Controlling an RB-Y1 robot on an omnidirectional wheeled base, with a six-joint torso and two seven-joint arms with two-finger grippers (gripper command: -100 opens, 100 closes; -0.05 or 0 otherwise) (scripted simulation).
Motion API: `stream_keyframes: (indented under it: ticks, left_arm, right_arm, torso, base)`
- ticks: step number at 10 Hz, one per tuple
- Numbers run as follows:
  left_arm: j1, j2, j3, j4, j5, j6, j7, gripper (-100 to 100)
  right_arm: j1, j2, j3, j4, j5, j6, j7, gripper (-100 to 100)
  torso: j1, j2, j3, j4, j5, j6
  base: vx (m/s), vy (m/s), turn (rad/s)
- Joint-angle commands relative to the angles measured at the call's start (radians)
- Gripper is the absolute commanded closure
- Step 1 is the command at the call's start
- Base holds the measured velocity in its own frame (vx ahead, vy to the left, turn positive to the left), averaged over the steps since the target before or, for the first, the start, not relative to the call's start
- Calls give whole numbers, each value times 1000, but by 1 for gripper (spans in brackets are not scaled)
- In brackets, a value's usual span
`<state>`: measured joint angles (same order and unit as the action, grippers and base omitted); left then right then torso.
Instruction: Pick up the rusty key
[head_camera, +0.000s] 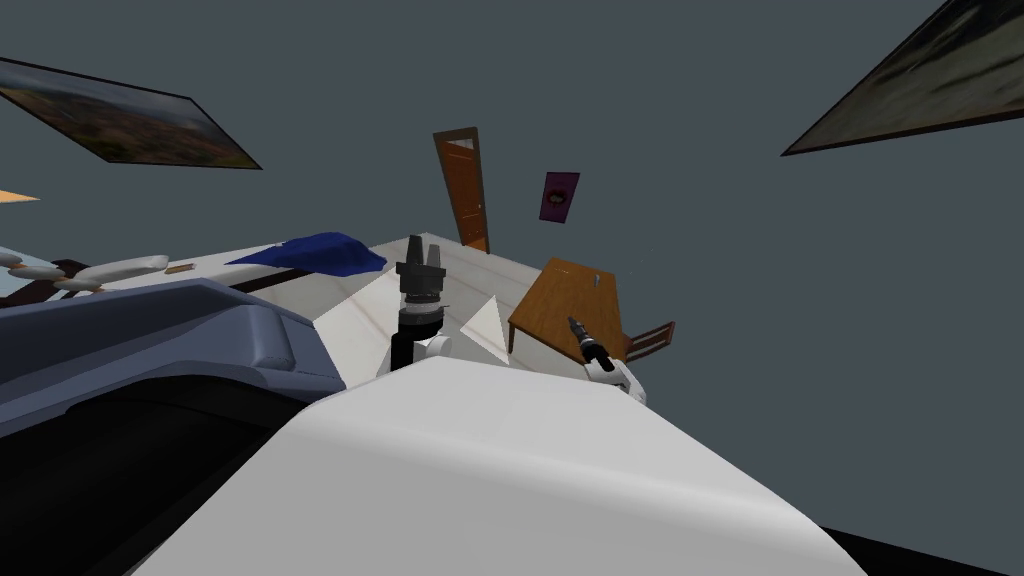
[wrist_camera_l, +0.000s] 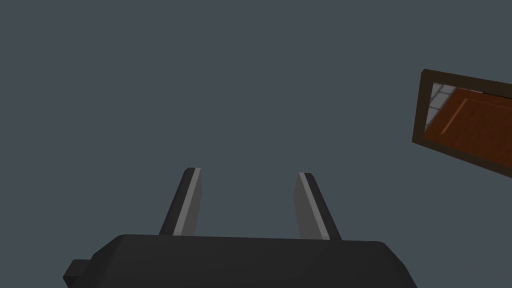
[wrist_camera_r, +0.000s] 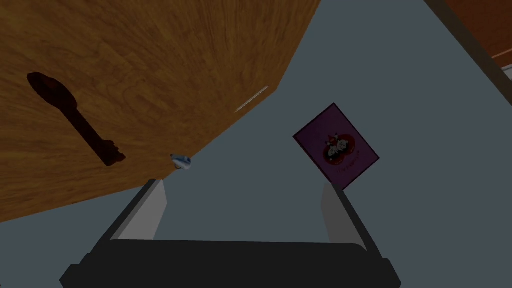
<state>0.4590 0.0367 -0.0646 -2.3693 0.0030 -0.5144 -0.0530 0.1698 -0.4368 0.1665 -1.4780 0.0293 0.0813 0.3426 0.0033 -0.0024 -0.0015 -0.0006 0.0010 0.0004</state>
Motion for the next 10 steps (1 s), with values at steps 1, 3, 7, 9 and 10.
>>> stream_keyframes:
  ticks: [1,3,7,9,10]
  left_arm:
    - [0,0,0,0,0,0,0,0]
    - [0,0,0,0,0,0,0,0]
    - [0,0,0,0,0,0,0,0]
    - [0,0,0,0,0,0,0,0]
    - [0,0,0,0,0,0,0,0]
  right_arm:
    - [-19,-16,11,50,7,29,10,-100]
    - [-33,-33,20,99,12,55,16,-100]
    - [-72,-84,50,213,27,130,31,-100]
    - [-84,-101,60,249,31,153,35,-100]
    - [-94,-119,70,281,36,174,38,-100]
  torso:
    - [0,0,0,0,0,0]
    - [-1,1,0,0,0,0]
    - [0,0,0,0,0,0]
    - [1,-2,-1,0,0,0]
    - [0,-1,0,0,0,0]
  base:
    - [37,57,37]
    - [28,44,35]
    - [40,47,52]
    - [62,54,36]
    - [40,36,38]
